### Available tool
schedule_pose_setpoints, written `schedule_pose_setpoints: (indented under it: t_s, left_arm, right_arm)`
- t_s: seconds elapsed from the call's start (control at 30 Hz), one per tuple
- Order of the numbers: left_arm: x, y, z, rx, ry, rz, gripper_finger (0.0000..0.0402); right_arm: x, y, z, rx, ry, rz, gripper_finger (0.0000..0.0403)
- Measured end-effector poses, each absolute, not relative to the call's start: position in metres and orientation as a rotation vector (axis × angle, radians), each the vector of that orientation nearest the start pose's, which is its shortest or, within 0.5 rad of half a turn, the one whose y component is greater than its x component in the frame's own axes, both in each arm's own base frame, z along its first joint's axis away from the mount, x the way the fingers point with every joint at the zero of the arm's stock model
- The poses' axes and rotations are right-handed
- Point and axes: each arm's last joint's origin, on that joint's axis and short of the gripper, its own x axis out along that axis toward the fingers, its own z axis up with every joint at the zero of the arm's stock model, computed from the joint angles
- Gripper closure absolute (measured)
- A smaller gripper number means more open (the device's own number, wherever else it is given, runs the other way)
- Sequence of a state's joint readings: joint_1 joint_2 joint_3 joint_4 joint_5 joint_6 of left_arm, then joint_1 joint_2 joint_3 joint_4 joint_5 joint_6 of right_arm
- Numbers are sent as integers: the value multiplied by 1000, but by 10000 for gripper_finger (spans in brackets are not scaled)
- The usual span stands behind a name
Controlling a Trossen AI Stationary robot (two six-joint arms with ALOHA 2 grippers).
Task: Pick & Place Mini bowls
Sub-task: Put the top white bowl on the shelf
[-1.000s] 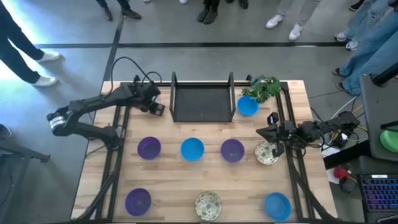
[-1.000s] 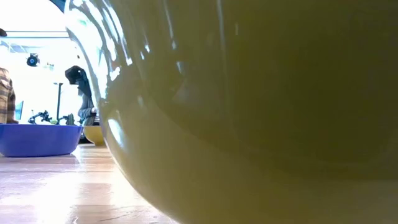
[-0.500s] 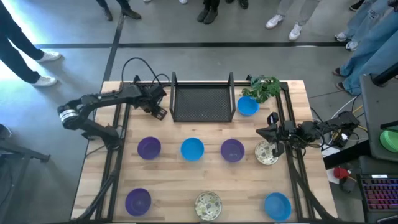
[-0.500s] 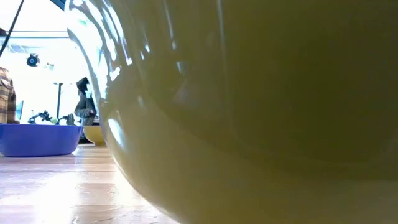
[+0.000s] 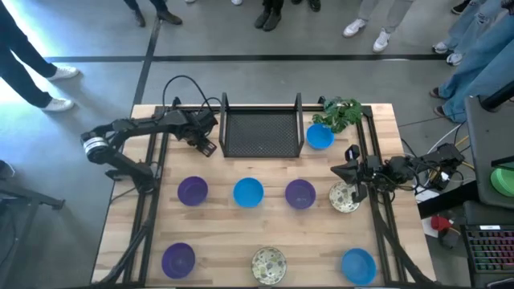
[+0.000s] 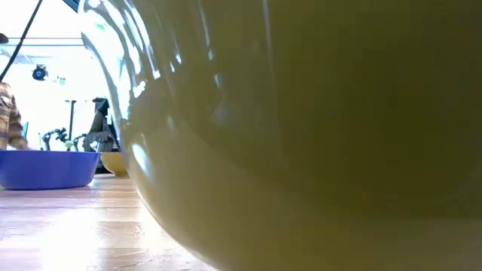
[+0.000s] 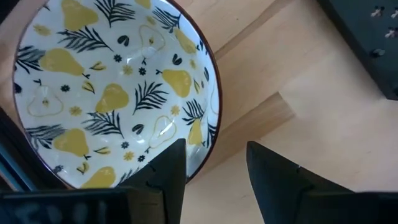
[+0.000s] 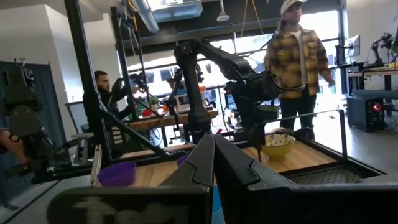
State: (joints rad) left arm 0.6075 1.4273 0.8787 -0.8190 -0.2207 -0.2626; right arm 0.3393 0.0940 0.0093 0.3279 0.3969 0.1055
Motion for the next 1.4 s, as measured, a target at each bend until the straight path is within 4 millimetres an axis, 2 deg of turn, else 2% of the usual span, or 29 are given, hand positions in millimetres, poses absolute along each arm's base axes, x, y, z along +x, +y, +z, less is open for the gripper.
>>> schedule_pose_setpoints:
  t_s: [0.17,0.7,1.03,1.2,1.4]
  left_arm:
    - [194,145,192,-430,1290,919,241]
    - [188,141,169,-426,1279,925,241]
    - [186,140,168,-369,1311,882,243]
    - [186,140,168,-340,1325,862,281]
    - [187,140,168,-334,1323,863,374]
  right_arm:
    - [96,22,190,193,-230,-48,394]
    - [96,22,190,190,-230,-53,394]
    - [96,21,190,193,-230,-73,394]
    - [96,21,190,192,-230,-72,394]
    - [96,21,190,194,-230,-72,394]
